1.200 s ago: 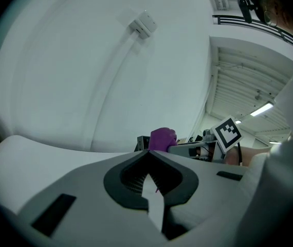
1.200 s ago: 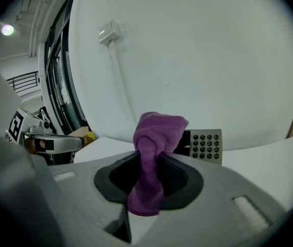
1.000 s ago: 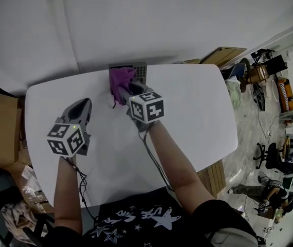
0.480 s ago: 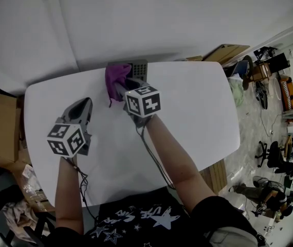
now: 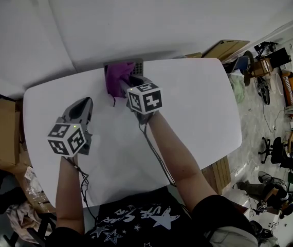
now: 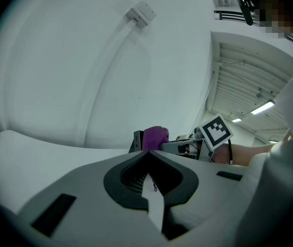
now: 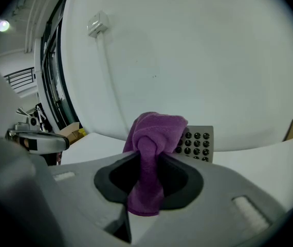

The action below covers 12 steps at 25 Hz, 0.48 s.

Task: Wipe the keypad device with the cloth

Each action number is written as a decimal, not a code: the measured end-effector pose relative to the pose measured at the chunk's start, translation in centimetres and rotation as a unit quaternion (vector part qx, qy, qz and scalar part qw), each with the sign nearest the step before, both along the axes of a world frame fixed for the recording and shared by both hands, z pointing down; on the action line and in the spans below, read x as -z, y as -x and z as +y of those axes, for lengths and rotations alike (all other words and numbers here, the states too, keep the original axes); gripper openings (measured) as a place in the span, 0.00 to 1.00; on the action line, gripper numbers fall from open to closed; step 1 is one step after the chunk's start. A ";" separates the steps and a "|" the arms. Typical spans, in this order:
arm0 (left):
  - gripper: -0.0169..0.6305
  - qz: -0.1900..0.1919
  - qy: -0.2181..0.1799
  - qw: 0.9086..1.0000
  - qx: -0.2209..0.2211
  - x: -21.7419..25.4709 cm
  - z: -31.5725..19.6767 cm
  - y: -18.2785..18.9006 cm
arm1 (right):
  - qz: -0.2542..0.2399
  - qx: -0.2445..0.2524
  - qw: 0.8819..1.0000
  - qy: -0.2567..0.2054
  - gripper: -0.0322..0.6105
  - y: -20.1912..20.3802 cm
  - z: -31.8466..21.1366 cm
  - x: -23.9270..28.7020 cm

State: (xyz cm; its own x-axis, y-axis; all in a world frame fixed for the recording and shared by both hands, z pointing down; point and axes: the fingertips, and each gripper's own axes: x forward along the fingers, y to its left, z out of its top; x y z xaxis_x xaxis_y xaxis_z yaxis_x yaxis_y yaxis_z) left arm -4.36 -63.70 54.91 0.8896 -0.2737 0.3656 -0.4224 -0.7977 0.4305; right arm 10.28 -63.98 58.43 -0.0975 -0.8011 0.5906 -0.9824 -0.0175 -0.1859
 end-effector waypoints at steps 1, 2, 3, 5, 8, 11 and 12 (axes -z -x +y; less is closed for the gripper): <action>0.04 0.000 -0.001 1.000 -0.001 0.1 0.1 -0.2 | 0.000 -0.003 1.000 0.000 0.20 -0.4 0.1 0.0; 0.04 -0.001 -0.001 1.000 -0.003 0.1 0.1 -0.4 | 0.000 -0.005 1.000 0.000 0.20 -0.7 0.3 0.0; 0.04 -0.001 -0.001 1.000 -0.005 0.0 0.1 -0.6 | 0.000 -0.008 1.000 0.001 0.20 -0.9 0.4 -0.1; 0.04 -0.002 0.000 1.000 -0.008 -0.2 0.2 -1.0 | -0.003 -0.013 1.000 0.001 0.20 -1.3 0.7 -0.4; 0.04 -0.004 0.002 1.000 -0.014 -0.6 0.6 -1.7 | -0.007 -0.020 1.000 0.002 0.20 -2.1 1.0 -0.9; 0.04 -0.004 0.005 1.000 -0.020 -1.0 1.0 -2.3 | -0.010 -0.029 1.000 0.002 0.20 -2.7 1.4 -1.3; 0.04 -0.004 0.005 1.000 -0.022 -0.9 1.2 -2.6 | -0.011 -0.032 0.999 0.002 0.20 -3.0 1.6 -1.3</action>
